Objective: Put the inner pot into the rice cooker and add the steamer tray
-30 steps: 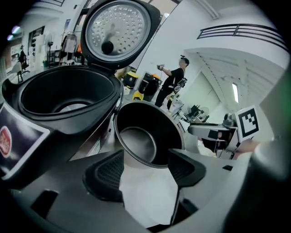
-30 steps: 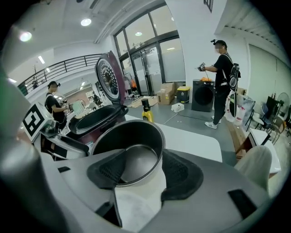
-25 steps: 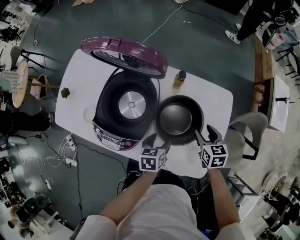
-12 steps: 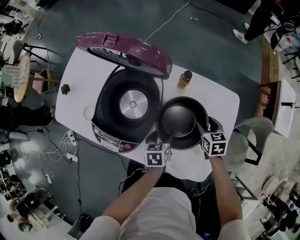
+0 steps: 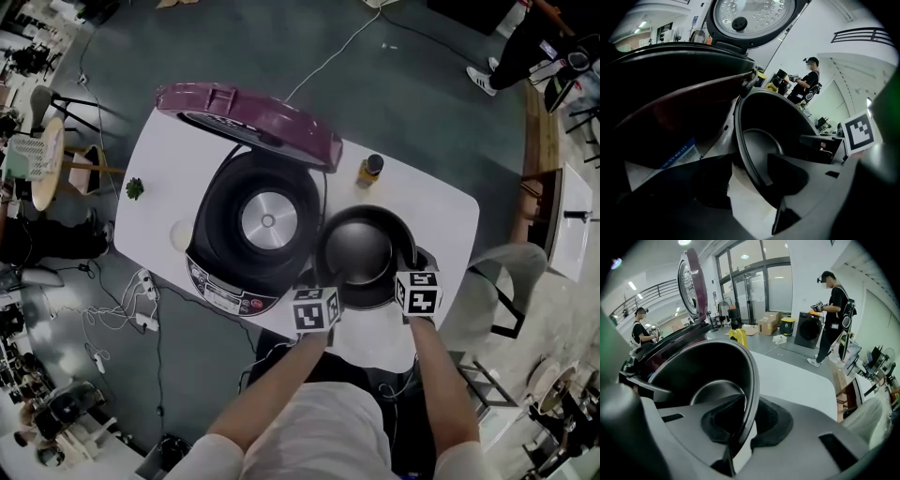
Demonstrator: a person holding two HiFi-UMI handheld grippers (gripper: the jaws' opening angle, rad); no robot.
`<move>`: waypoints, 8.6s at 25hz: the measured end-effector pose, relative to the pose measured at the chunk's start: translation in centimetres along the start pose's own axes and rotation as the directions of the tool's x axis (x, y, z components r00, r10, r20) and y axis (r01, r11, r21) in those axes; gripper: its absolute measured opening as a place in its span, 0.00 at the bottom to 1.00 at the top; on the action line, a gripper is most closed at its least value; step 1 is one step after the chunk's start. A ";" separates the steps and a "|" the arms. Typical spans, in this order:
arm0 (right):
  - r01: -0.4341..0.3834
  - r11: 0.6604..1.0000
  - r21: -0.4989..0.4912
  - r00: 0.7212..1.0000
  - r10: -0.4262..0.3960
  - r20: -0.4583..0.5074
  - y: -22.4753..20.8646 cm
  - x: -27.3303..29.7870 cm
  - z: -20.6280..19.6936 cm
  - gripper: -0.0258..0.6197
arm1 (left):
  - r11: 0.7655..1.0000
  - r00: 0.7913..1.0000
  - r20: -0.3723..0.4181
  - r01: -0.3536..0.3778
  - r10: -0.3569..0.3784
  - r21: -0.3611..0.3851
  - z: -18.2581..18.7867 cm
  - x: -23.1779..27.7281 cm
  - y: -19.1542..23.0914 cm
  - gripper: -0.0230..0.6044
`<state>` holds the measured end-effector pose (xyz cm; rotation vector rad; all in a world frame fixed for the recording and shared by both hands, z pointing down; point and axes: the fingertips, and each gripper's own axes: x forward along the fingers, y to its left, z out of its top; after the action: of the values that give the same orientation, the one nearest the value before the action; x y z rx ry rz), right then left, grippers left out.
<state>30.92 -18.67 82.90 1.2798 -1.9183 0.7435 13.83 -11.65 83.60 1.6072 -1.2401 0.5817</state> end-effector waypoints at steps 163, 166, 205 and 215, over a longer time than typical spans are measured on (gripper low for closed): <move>0.125 0.979 -0.164 0.982 -0.146 -0.119 23.1 0.8 13.7 0.23 | 0.451 0.962 0.090 -0.201 0.256 0.869 17.5 -11.0 21.0 0.65; 0.148 0.974 -0.169 0.979 -0.169 -0.117 23.1 0.7 13.6 0.24 | 0.455 0.966 0.071 -0.182 0.250 0.872 17.6 -10.9 21.2 0.67; 0.305 0.944 -0.125 0.952 -0.303 0.038 22.3 -3.1 13.9 0.38 | 0.621 1.000 -0.003 0.014 -0.019 0.784 18.7 -14.1 20.1 0.70; 0.293 0.956 -0.023 0.946 -0.286 0.150 22.6 -7.3 14.9 0.37 | 0.657 0.985 0.035 0.087 -0.170 0.749 19.0 -17.9 17.3 0.59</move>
<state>8.19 -18.49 66.52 1.5815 -1.7911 0.4650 -11.95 -20.64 68.32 2.4208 -0.9811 1.0184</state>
